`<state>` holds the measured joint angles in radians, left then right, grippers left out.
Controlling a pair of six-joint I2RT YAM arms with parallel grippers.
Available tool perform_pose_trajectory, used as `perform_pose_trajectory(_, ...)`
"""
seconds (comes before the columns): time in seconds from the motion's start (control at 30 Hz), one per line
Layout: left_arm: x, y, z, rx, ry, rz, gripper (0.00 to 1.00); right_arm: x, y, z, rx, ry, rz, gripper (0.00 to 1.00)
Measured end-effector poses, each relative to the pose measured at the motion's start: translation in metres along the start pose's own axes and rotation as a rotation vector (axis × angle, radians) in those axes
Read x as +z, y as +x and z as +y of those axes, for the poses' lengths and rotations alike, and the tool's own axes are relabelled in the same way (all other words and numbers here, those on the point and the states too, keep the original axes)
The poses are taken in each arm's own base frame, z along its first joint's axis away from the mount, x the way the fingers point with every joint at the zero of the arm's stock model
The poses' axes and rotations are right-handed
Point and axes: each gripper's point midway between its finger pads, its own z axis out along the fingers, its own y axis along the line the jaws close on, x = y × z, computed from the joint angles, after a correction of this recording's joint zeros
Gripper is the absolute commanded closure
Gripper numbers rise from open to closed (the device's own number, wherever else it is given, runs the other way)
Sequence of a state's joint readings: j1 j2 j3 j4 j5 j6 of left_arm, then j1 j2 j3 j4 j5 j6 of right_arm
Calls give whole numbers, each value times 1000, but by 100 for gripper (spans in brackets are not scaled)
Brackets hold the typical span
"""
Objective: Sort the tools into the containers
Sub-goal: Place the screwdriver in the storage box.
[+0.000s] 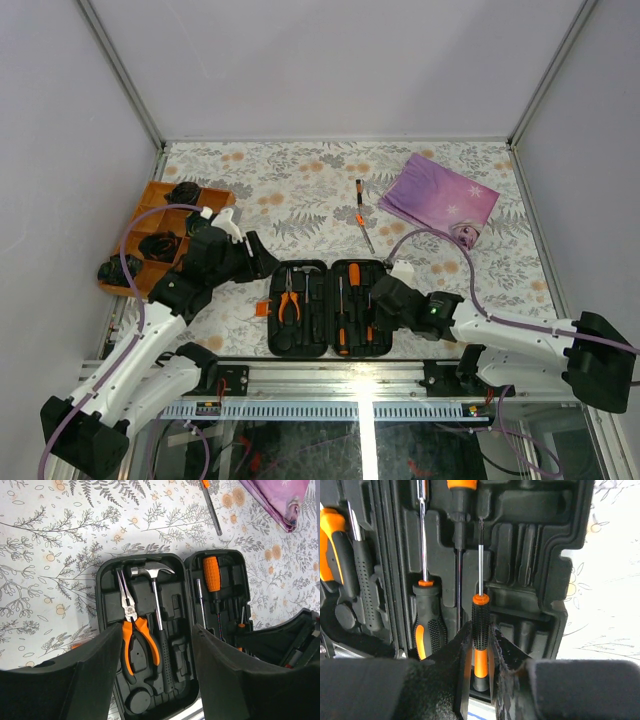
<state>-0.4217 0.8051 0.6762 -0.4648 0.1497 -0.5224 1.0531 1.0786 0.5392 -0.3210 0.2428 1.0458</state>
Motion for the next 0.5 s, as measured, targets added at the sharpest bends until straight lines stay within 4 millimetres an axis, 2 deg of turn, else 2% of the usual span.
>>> perform_pose_trajectory(0.27,0,2,-2,5,7,4,43,11,19,-2,-7,-4,74,95)
perform_pose_trajectory(0.5,0,4,-6,15,17,13,43,11,20,-2,-9,24,94,83)
